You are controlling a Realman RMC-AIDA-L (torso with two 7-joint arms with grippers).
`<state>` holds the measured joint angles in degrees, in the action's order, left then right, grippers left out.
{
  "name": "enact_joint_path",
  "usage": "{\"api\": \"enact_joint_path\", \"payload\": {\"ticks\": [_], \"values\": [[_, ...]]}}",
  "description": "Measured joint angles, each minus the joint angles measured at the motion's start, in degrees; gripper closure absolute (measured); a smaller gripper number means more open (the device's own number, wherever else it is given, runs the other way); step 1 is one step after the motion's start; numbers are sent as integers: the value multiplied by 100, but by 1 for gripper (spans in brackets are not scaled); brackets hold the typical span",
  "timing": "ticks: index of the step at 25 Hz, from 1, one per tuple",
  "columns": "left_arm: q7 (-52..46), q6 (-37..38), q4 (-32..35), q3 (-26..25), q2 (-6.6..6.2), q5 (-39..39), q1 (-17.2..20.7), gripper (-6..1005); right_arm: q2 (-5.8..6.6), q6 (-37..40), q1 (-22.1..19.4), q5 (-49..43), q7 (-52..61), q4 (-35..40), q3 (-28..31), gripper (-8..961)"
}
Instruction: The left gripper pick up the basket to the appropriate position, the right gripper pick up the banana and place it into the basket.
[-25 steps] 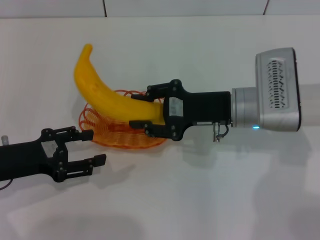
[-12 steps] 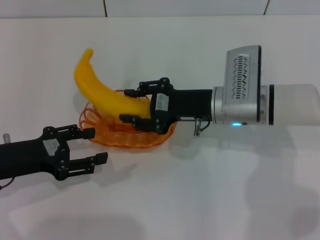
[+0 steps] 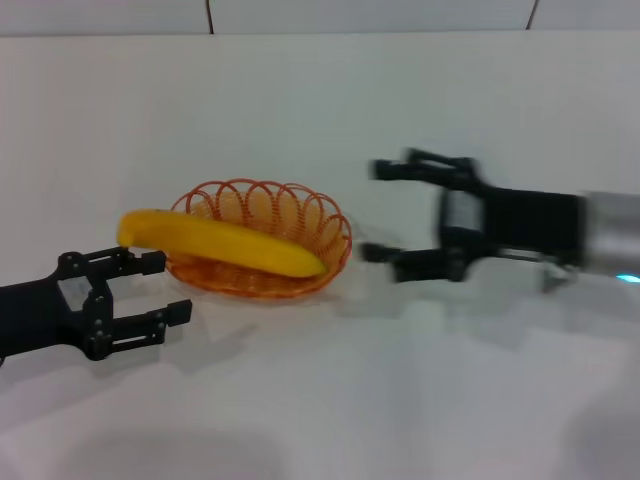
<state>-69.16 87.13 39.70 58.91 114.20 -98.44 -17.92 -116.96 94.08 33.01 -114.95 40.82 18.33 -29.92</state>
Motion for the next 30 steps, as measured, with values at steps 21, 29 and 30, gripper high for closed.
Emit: {"api": "enact_joint_path", "payload": {"ticks": [21,29,30], "values": [[606,-75,-5,-668,37,-110,291,261,12,-648,-935,-179,99,29,186,59],[681,-82,-1,-688,56,-138,269,261,1,-799,-800,-330,181,-74,188,59],[682,-82,-2,-700,57,-137,269,261,0,-799,-802,-331,182,-75,189,59]]}}
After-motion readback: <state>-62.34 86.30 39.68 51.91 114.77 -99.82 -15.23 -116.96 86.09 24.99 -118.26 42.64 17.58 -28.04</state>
